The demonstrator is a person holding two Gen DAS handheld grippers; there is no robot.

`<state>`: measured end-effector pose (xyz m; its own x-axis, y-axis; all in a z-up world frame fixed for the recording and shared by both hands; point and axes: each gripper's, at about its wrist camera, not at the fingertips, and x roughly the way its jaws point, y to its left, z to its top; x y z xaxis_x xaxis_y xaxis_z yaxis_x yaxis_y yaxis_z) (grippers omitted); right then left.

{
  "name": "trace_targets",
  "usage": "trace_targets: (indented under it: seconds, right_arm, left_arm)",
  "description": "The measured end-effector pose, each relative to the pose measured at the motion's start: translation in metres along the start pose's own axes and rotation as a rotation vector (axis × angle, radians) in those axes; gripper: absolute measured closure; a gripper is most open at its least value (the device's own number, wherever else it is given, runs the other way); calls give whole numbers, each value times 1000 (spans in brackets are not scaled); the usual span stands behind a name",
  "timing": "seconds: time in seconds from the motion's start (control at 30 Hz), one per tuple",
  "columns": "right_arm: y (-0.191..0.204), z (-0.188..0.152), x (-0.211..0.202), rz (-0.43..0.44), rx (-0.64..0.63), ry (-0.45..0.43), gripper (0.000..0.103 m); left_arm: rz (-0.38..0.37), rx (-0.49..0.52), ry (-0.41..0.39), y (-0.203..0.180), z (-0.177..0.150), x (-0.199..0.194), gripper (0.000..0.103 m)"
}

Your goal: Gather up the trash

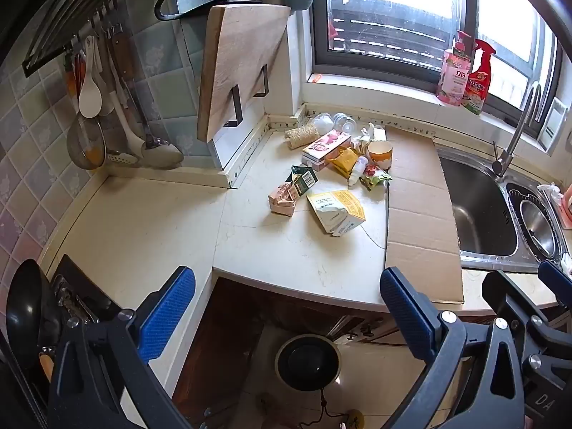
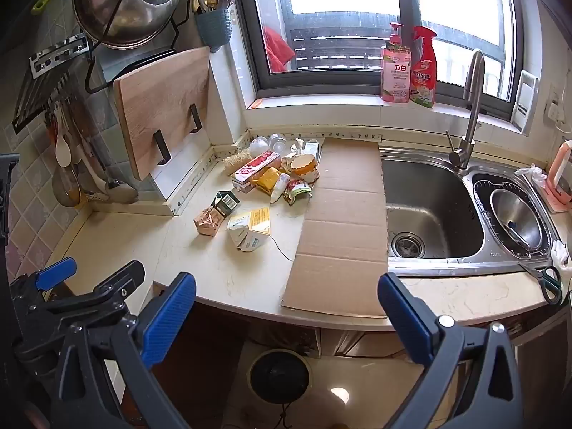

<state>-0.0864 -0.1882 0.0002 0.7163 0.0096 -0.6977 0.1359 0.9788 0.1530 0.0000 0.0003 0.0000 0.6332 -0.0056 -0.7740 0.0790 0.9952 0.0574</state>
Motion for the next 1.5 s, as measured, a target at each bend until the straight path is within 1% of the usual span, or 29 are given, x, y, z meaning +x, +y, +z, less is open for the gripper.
trace_targets:
  seconds: [0.33, 0.57, 0.93, 1.5]
  right_arm:
    - [-5, -6, -1, 0, 6, 3, 1]
    - [-1, -12, -6, -3, -6, -1, 1]
    - [-3, -10, -7, -4, -6, -4, 1]
    - [-3, -11, -8, -8, -10, -3, 1]
  left_arm:
    - [-10, 4, 2, 3, -5, 2, 1]
    - [-15, 1, -1, -4, -12, -3, 2]
    - [-16, -2, 1, -4, -13, -3, 4]
    - [-19, 2, 5, -11, -22, -5, 5]
